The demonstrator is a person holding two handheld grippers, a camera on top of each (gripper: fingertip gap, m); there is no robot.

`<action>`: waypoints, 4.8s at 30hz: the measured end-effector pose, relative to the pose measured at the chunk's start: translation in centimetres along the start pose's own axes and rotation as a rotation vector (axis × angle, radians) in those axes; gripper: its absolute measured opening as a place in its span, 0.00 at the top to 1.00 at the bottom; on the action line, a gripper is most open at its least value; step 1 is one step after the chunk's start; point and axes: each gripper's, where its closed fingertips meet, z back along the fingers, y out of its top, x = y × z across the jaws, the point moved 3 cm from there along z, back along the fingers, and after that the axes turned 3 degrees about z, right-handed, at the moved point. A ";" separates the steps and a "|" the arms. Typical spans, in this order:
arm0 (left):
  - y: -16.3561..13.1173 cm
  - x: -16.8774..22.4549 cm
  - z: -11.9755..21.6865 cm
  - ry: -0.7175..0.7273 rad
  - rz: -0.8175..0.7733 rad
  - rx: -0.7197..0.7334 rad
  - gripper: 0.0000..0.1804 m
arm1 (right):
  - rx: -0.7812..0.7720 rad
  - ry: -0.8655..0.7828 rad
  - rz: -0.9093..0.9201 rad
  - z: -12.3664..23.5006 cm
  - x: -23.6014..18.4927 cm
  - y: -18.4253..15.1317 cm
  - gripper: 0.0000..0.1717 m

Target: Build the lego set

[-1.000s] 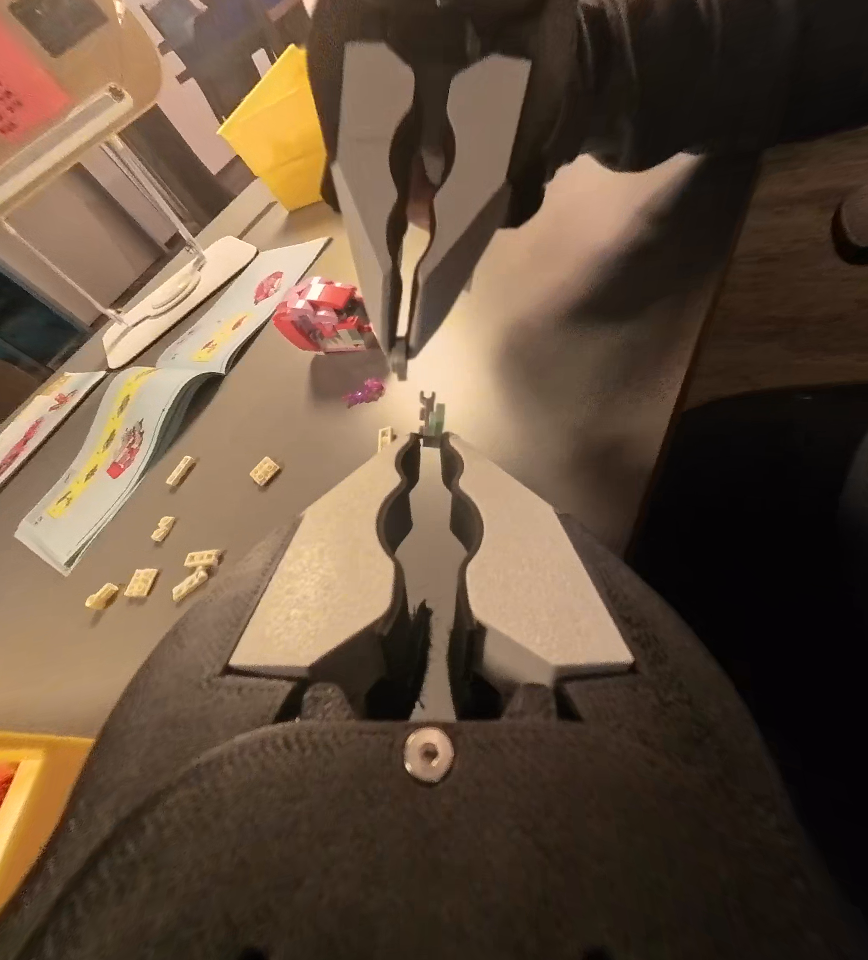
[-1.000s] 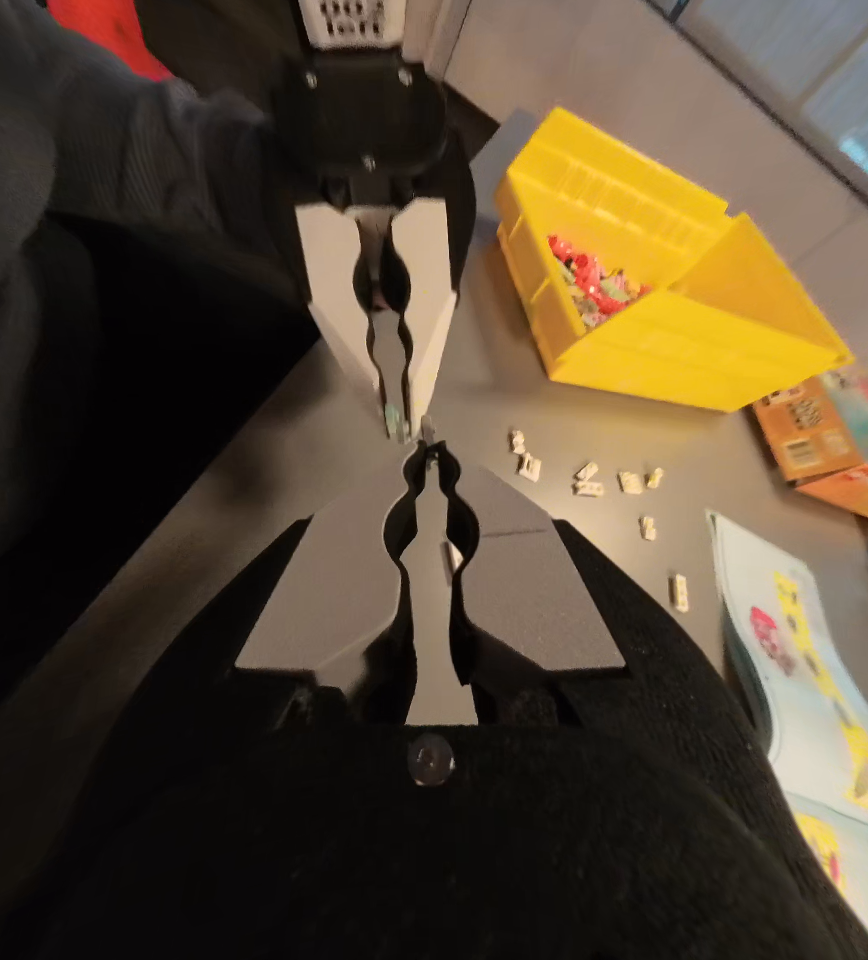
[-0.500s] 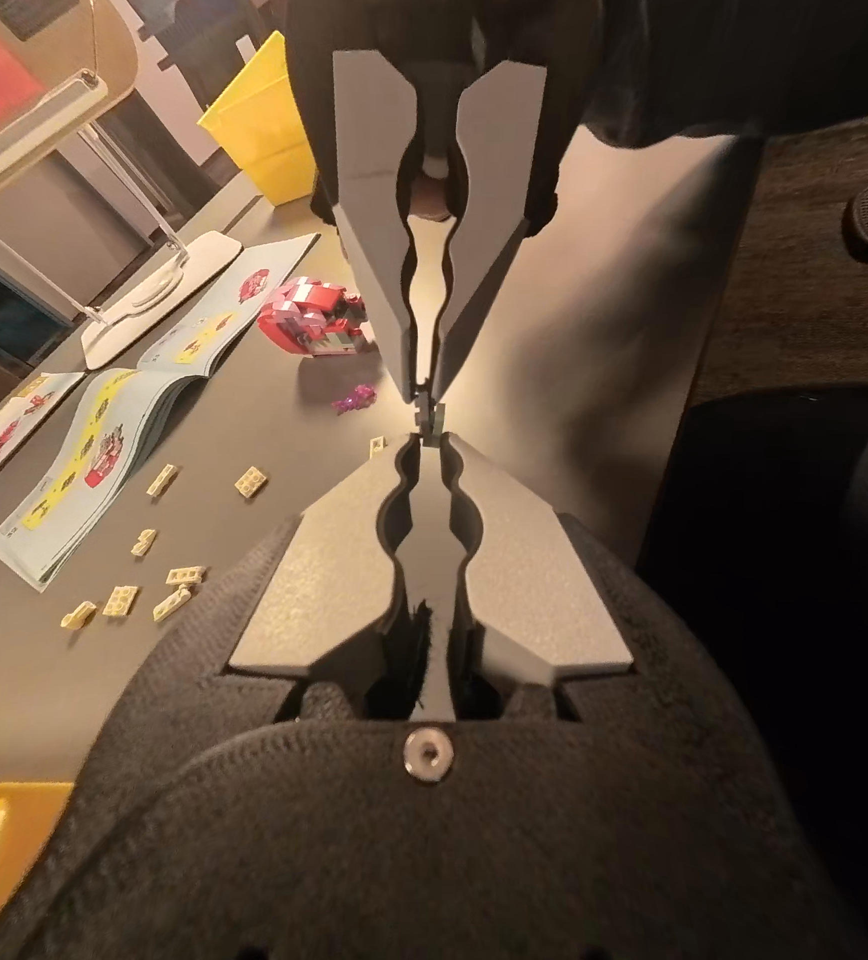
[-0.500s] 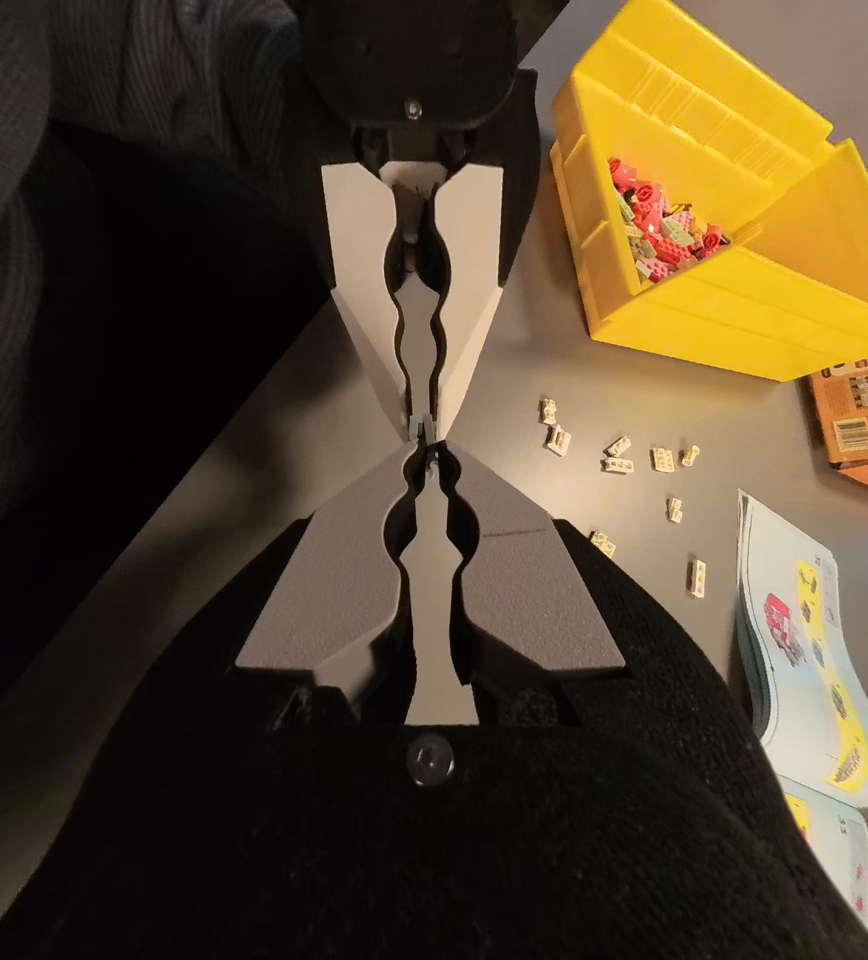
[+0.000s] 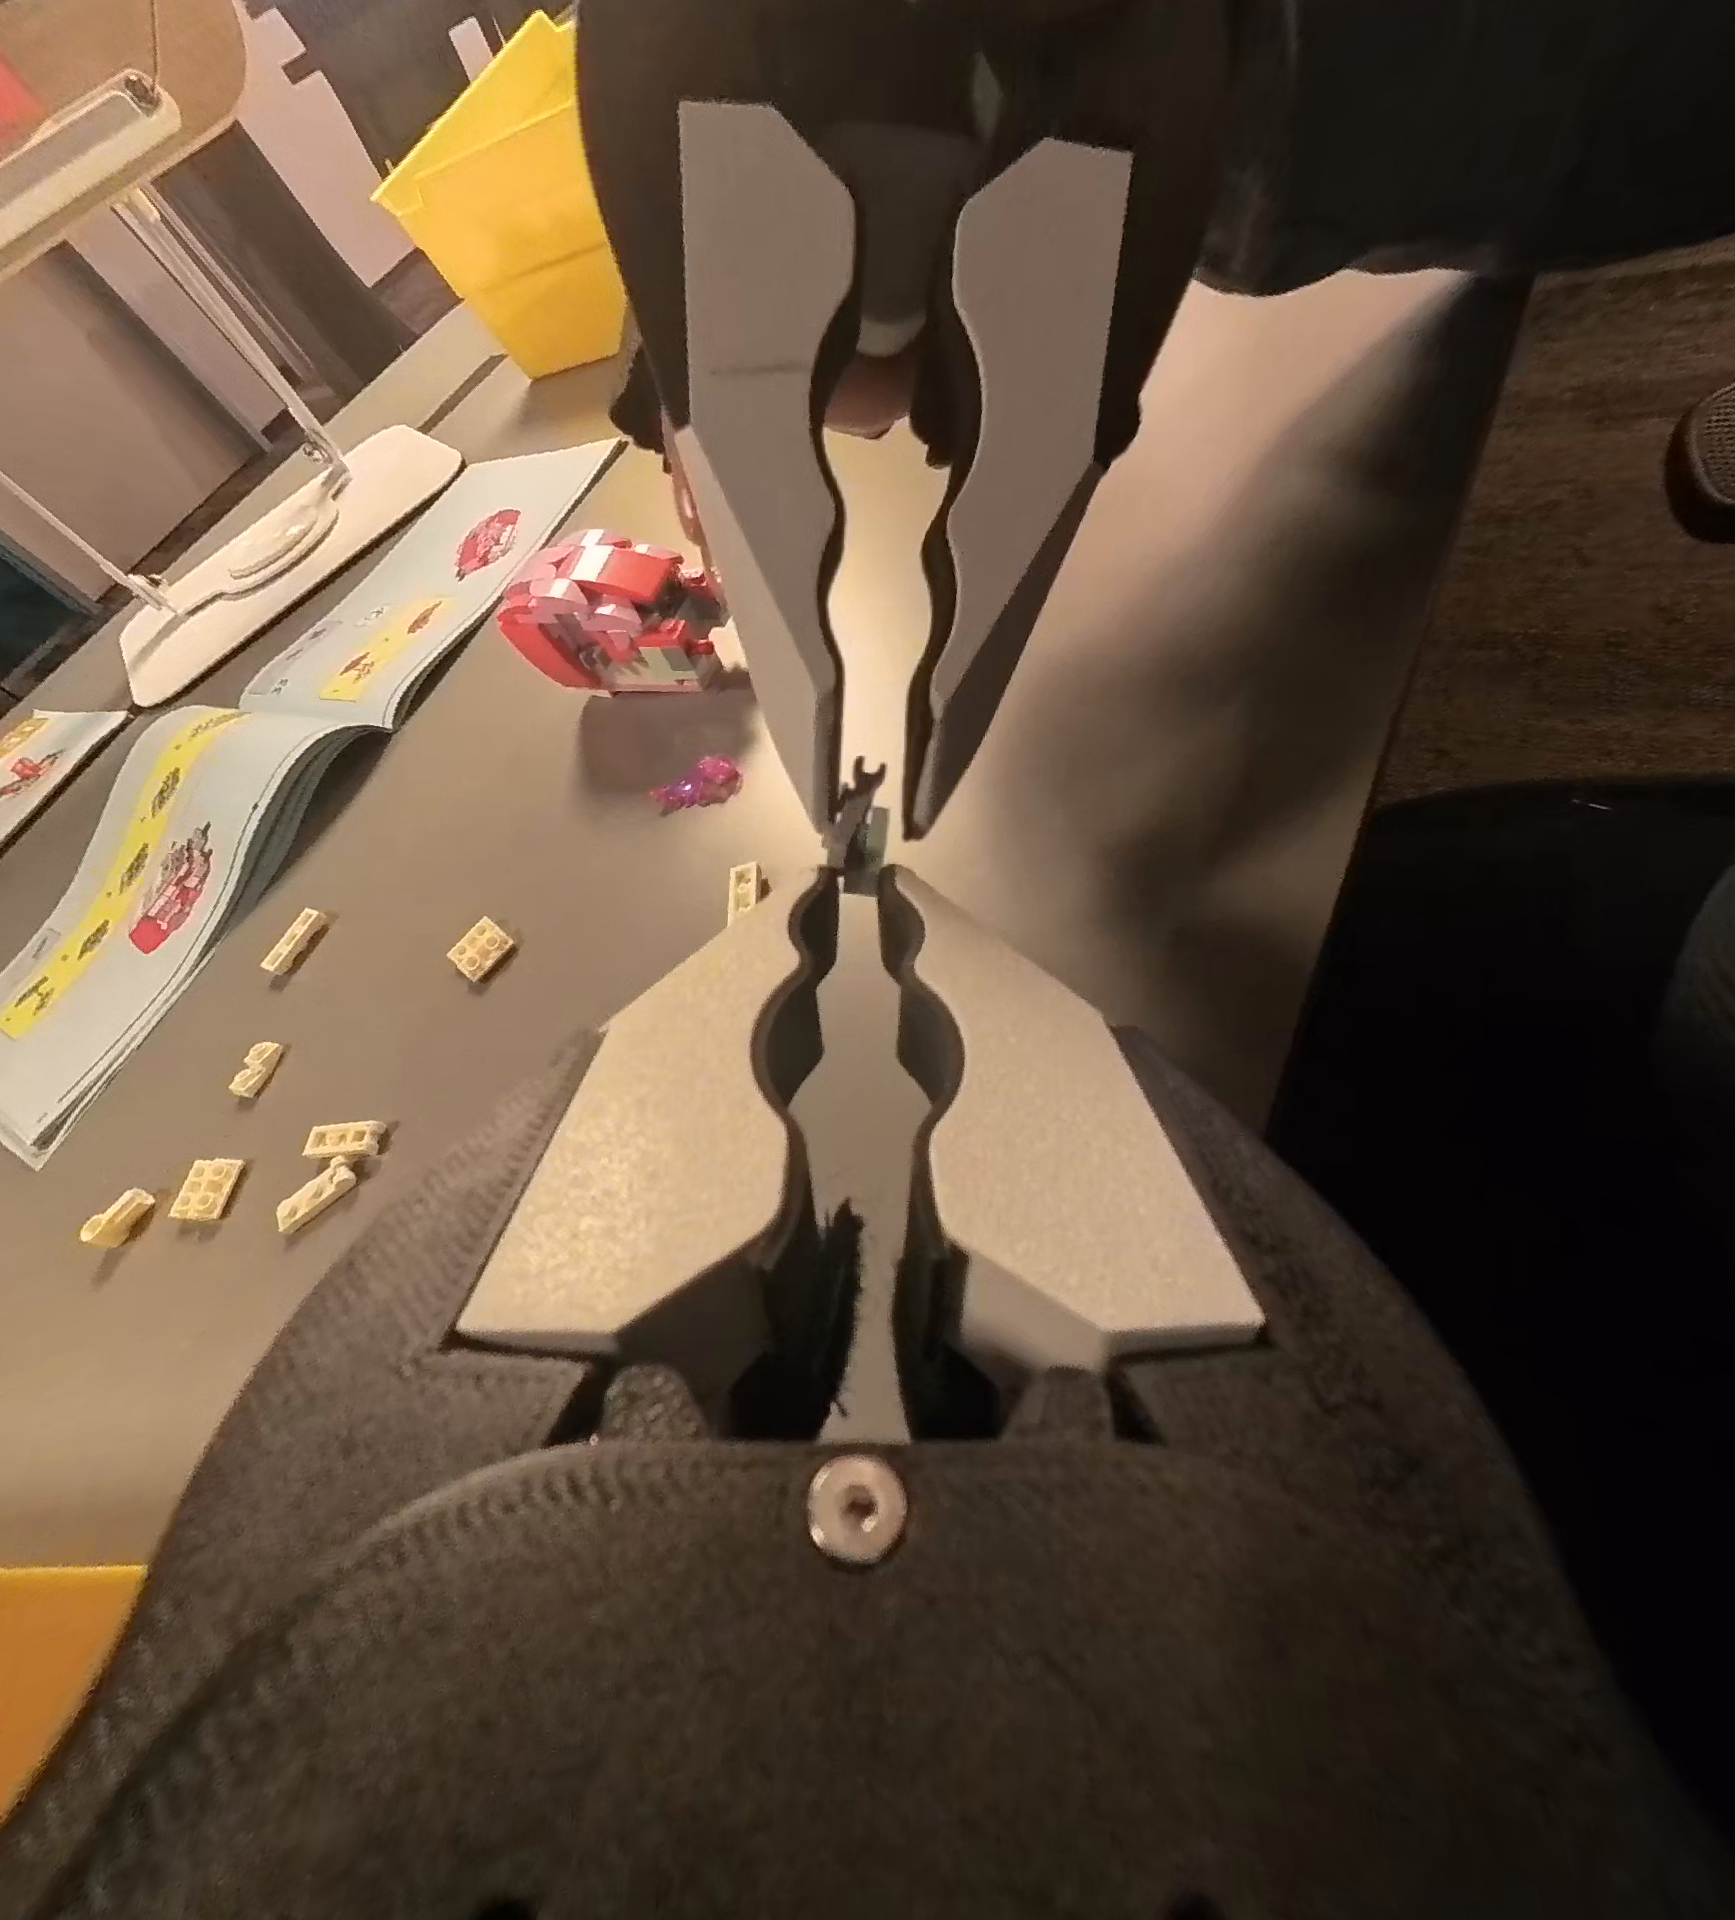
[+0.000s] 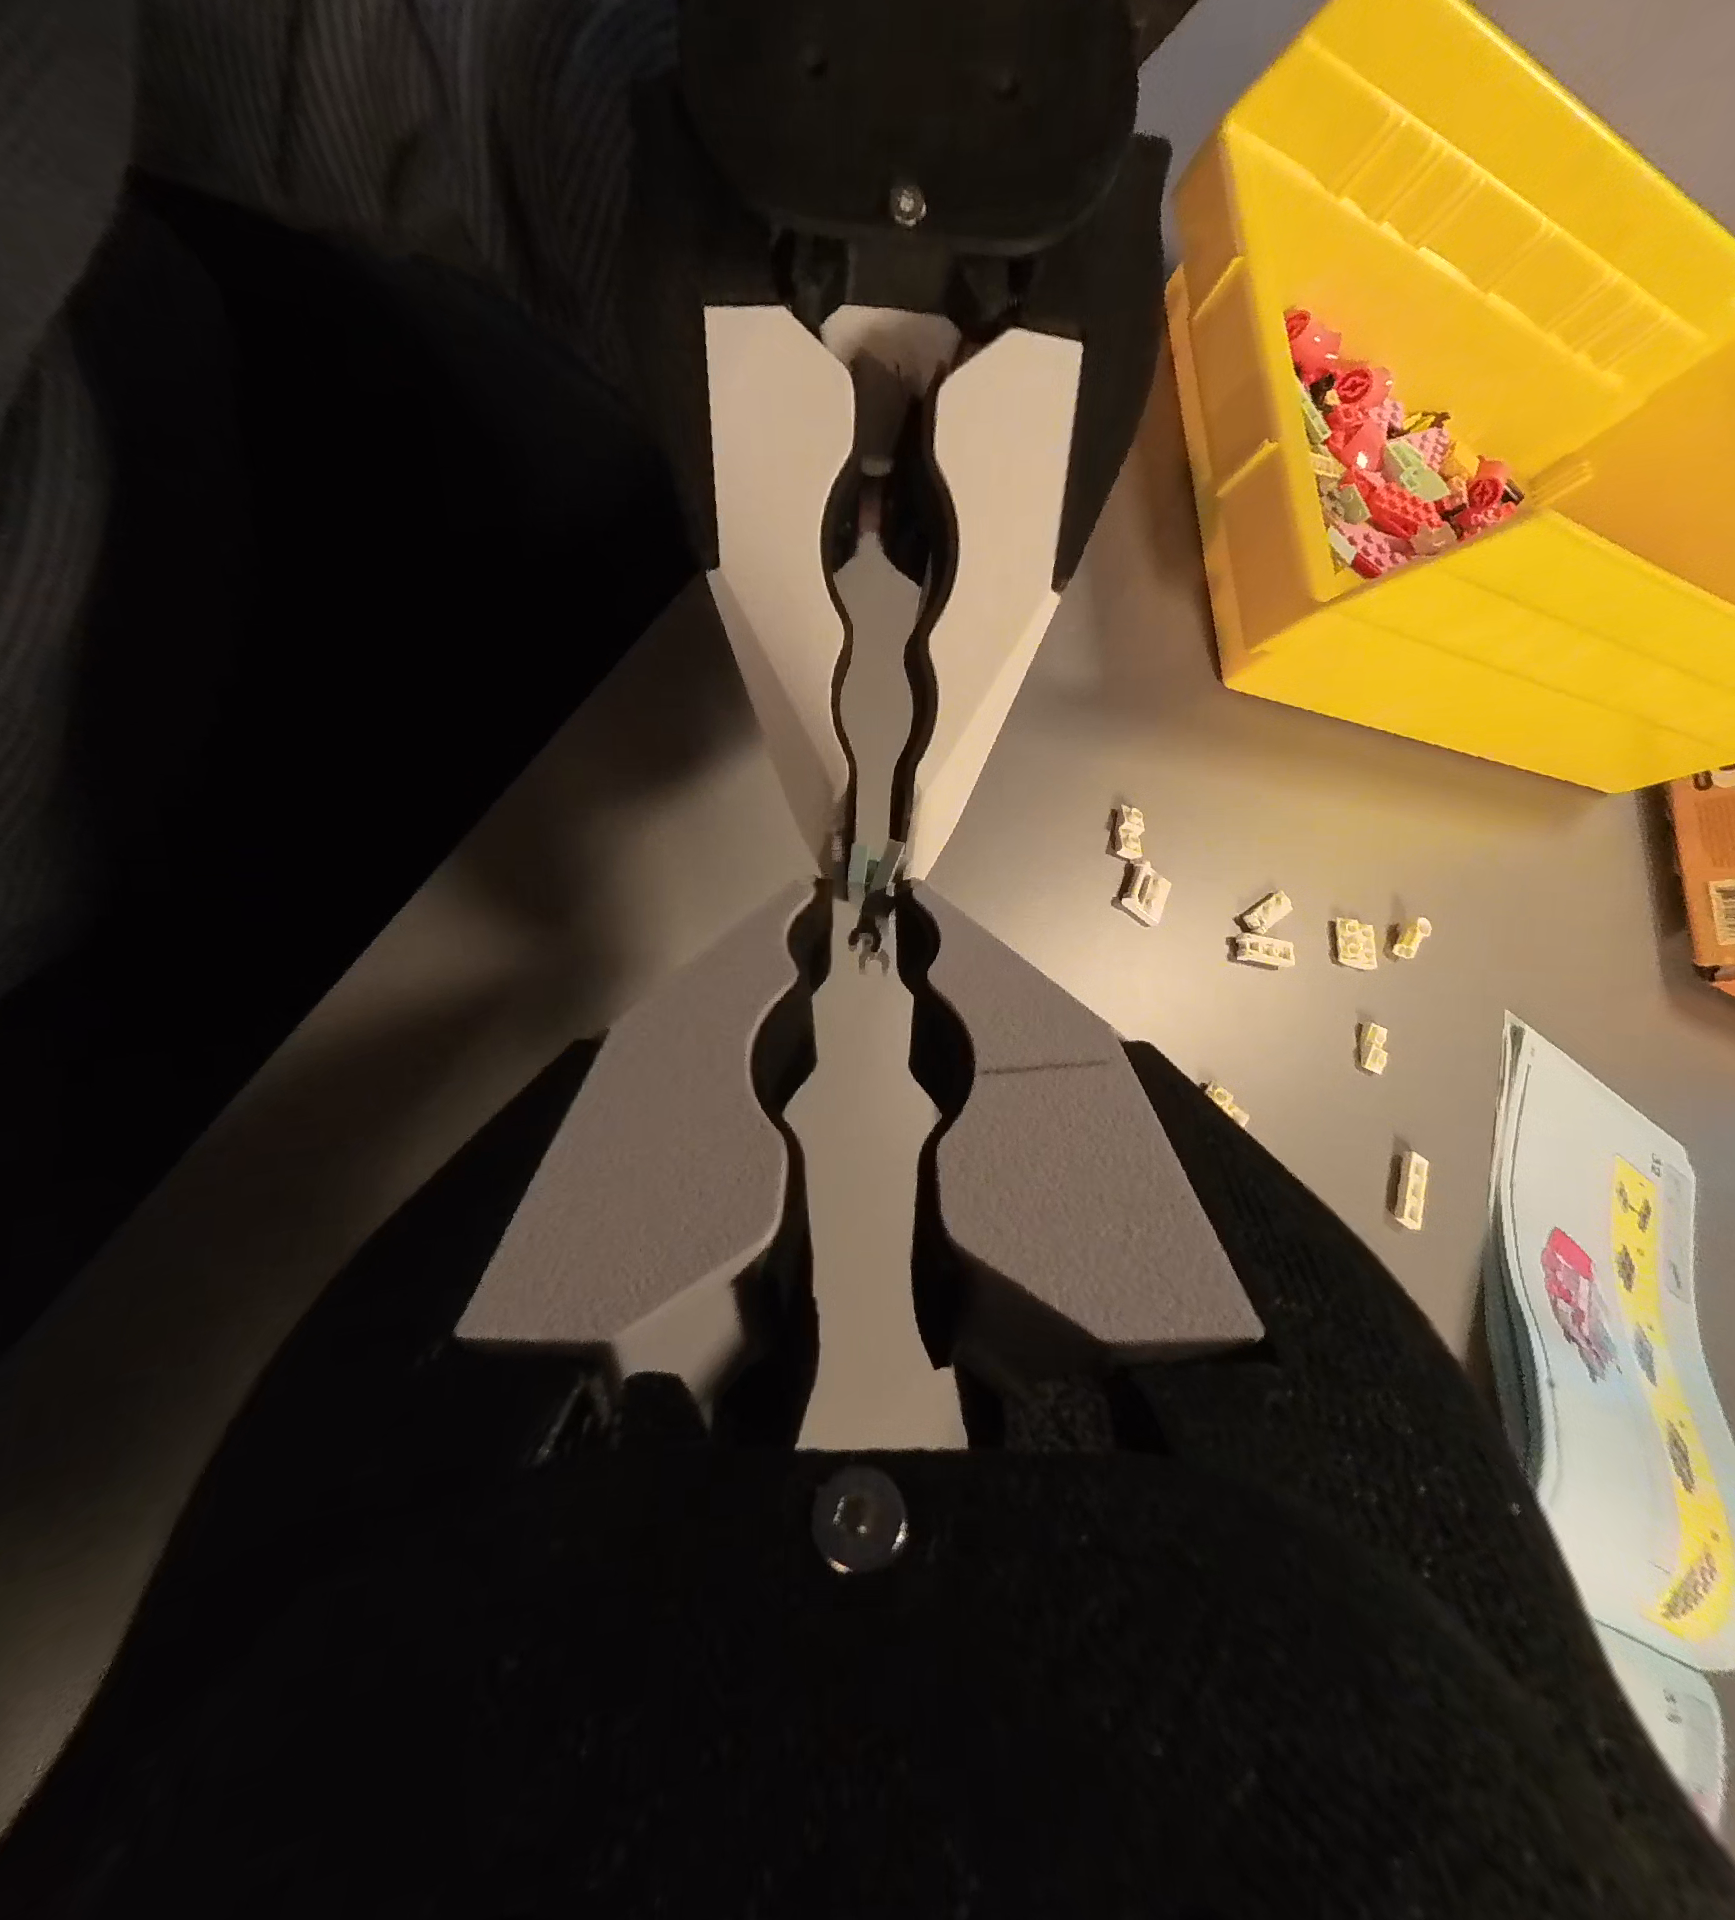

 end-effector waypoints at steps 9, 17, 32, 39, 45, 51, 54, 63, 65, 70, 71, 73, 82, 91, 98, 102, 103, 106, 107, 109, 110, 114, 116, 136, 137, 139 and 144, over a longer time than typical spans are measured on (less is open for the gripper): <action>-0.1 0.3 -0.1 -0.037 0.021 -0.011 0.96 | -0.002 -0.013 0.093 0.0 -0.2 0.2 0.96; 0.8 1.0 0.8 -0.130 0.032 0.094 0.96 | 0.114 0.067 0.018 0.7 -0.7 1.1 0.96; 1.4 0.5 1.3 -0.143 0.103 0.161 0.97 | 0.162 0.020 0.016 1.1 -0.2 1.5 0.98; 1.5 -0.3 1.5 -0.094 0.142 0.178 0.97 | 0.142 -0.046 -0.008 1.0 0.5 1.6 0.98; 1.3 -0.7 1.2 -0.067 0.164 0.157 0.97 | 0.115 -0.085 0.010 0.8 0.7 1.3 0.96; 1.1 -1.0 1.3 -0.059 0.187 0.148 0.97 | 0.111 -0.089 -0.025 0.5 0.8 1.3 0.92; 1.1 -1.1 1.2 -0.057 0.197 0.143 0.97 | 0.112 -0.111 -0.052 0.5 1.2 1.2 0.95; 0.7 -1.5 1.4 -0.041 0.223 0.123 0.97 | 0.084 -0.165 -0.034 0.0 1.5 1.1 0.97; 0.6 -1.3 1.2 -0.044 0.200 0.105 0.97 | 0.078 -0.137 -0.025 0.0 1.2 0.9 0.97; 0.4 -0.2 0.8 -0.094 0.141 0.068 0.97 | 0.040 -0.060 0.093 0.1 0.1 0.5 0.97; 0.3 -0.1 0.7 -0.106 0.135 0.060 0.97 | 0.026 -0.048 0.120 0.1 -0.2 0.4 0.97; 0.2 0.2 0.6 -0.127 0.122 0.044 0.97 | 0.001 -0.040 0.193 0.0 -0.6 0.3 0.98; -0.5 0.1 0.1 -0.113 0.127 -0.024 0.97 | -0.088 -0.089 0.264 -0.6 -0.7 -0.3 0.98; -1.0 -0.8 0.0 -0.053 0.171 -0.063 0.97 | -0.118 -0.153 0.216 -1.2 0.0 -0.8 0.98; -1.2 -1.1 -0.1 -0.024 0.188 -0.077 0.97 | -0.098 -0.137 0.101 -1.5 0.2 -1.0 0.93; -1.6 -1.2 -0.5 0.001 0.182 -0.120 0.97 | -0.118 -0.137 0.049 -1.9 0.3 -1.4 0.94; -1.7 -1.2 -0.5 0.005 0.183 -0.128 0.97 | -0.121 -0.135 0.034 -1.9 0.4 -1.5 0.94; -1.7 -1.2 -0.6 0.014 0.190 -0.140 0.97 | -0.126 -0.136 0.012 -2.0 0.5 -1.6 0.95; -1.8 -1.2 -0.7 0.019 0.184 -0.148 0.97 | -0.134 -0.134 0.010 -2.0 0.5 -1.7 0.95; -2.0 -1.1 -0.9 0.028 0.172 -0.166 0.97 | -0.148 -0.130 0.010 -2.1 0.4 -1.9 0.95; -2.0 -1.1 -0.9 0.030 0.169 -0.169 0.97 | -0.155 -0.130 0.018 -2.2 0.4 -2.0 0.96; -1.8 -1.2 -0.8 0.032 0.177 -0.152 0.97 | -0.164 -0.146 0.072 -2.0 0.4 -1.8 0.98; -1.9 -1.2 -0.8 0.034 0.167 -0.162 0.97 | -0.177 -0.150 0.110 -2.1 0.2 -1.9 0.98; -1.4 -0.7 -0.5 0.071 -0.068 -0.112 0.97 | -0.089 -0.177 0.142 -1.2 0.6 -1.4 0.88; -1.3 -0.7 -0.4 0.071 -0.074 -0.100 0.97 | -0.075 -0.171 0.139 -1.2 0.5 -1.3 0.89; -1.2 -0.7 -0.4 0.070 -0.073 -0.089 0.97 | -0.070 -0.166 0.145 -1.4 0.3 -1.3 0.91; -1.2 -1.1 -0.3 0.102 -0.065 -0.081 0.96 | -0.072 -0.209 0.188 -1.7 0.5 -1.4 0.97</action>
